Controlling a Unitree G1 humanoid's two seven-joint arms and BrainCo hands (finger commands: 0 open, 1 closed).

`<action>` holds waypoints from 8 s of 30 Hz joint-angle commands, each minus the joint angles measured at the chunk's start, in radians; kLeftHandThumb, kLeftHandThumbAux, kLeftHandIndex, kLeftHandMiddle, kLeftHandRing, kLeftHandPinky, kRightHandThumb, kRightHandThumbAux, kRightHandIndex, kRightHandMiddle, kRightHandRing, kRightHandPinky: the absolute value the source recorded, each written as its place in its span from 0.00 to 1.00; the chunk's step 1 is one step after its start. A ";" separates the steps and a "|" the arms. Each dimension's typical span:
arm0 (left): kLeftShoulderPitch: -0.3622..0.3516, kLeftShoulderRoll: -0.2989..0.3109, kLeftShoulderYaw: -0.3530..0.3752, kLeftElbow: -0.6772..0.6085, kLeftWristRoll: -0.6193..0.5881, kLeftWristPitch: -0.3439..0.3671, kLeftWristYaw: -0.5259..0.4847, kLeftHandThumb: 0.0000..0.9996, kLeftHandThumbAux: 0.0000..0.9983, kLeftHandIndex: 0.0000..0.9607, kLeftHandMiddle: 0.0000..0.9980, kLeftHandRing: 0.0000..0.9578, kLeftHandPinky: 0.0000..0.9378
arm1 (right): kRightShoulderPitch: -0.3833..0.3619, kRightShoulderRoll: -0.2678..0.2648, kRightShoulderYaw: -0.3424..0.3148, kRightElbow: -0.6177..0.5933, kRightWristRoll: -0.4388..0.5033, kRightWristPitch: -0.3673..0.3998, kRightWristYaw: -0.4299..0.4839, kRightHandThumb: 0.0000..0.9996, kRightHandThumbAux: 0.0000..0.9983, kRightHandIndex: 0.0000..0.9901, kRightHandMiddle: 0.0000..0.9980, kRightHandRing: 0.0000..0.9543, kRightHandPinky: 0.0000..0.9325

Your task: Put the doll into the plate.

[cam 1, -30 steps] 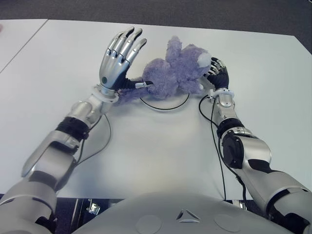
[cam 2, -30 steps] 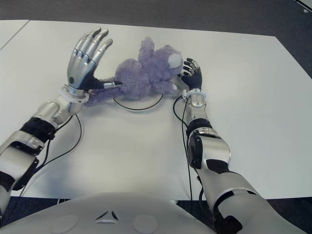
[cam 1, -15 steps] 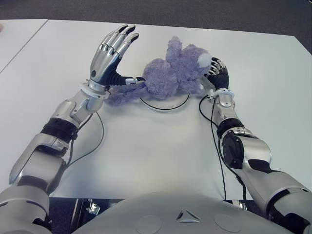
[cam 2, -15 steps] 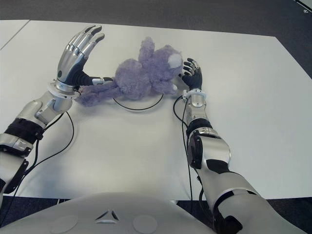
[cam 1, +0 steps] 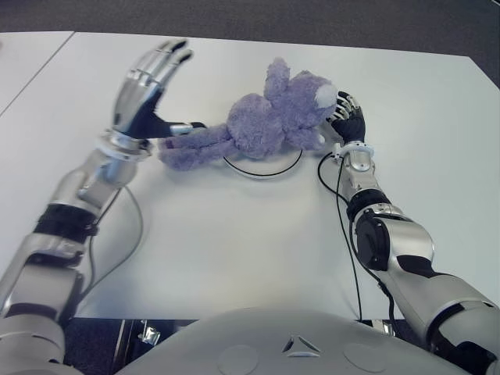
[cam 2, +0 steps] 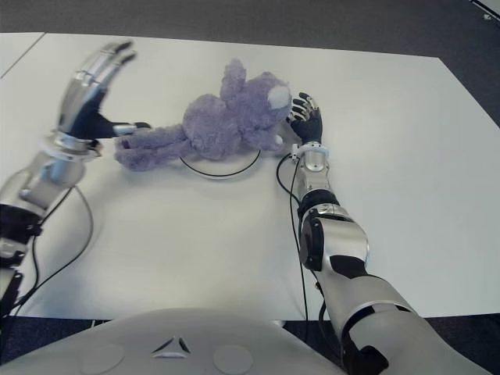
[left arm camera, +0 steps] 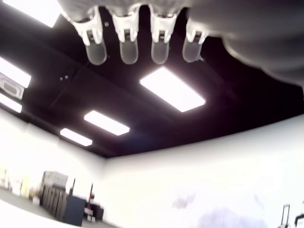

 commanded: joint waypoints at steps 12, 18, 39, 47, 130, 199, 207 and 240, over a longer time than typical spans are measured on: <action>-0.106 0.012 0.166 0.394 -0.082 -0.257 0.070 0.00 0.40 0.00 0.00 0.00 0.00 | 0.199 0.076 0.013 0.138 -0.013 0.135 -0.009 0.65 0.94 0.15 0.22 0.22 0.22; -0.239 -0.034 0.131 0.518 -0.034 -0.254 0.134 0.00 0.42 0.00 0.00 0.00 0.00 | 0.200 0.076 0.015 0.138 -0.013 0.132 -0.010 0.57 0.94 0.15 0.21 0.22 0.23; -0.422 -0.246 0.197 0.931 -0.237 -0.026 -0.153 0.00 0.47 0.00 0.04 0.03 0.00 | 0.200 0.074 0.009 0.137 -0.007 0.129 -0.005 0.66 0.94 0.15 0.22 0.21 0.23; -0.454 -0.327 0.302 0.963 -0.397 0.141 -0.386 0.00 0.46 0.00 0.03 0.02 0.00 | 0.203 0.073 0.009 0.137 -0.007 0.122 -0.006 0.62 0.95 0.15 0.22 0.22 0.23; -0.264 -0.704 0.454 0.979 -0.518 0.246 -0.459 0.00 0.42 0.00 0.00 0.00 0.01 | 0.209 0.087 -0.156 0.128 0.124 0.084 0.118 0.43 0.94 0.26 0.21 0.23 0.30; -0.159 -0.718 0.422 0.988 -0.507 0.339 -0.499 0.00 0.46 0.01 0.03 0.03 0.04 | 0.225 0.100 -0.156 0.127 0.125 0.058 0.107 0.39 0.97 0.28 0.21 0.21 0.26; -0.159 -0.717 0.419 0.988 -0.504 0.340 -0.495 0.00 0.45 0.01 0.03 0.03 0.04 | 0.225 0.102 -0.153 0.126 0.122 0.051 0.101 0.40 0.97 0.27 0.21 0.21 0.26; -0.160 -0.717 0.422 0.988 -0.510 0.348 -0.495 0.00 0.46 0.01 0.02 0.03 0.04 | 0.224 0.101 -0.145 0.127 0.118 0.061 0.098 0.38 0.97 0.28 0.20 0.20 0.27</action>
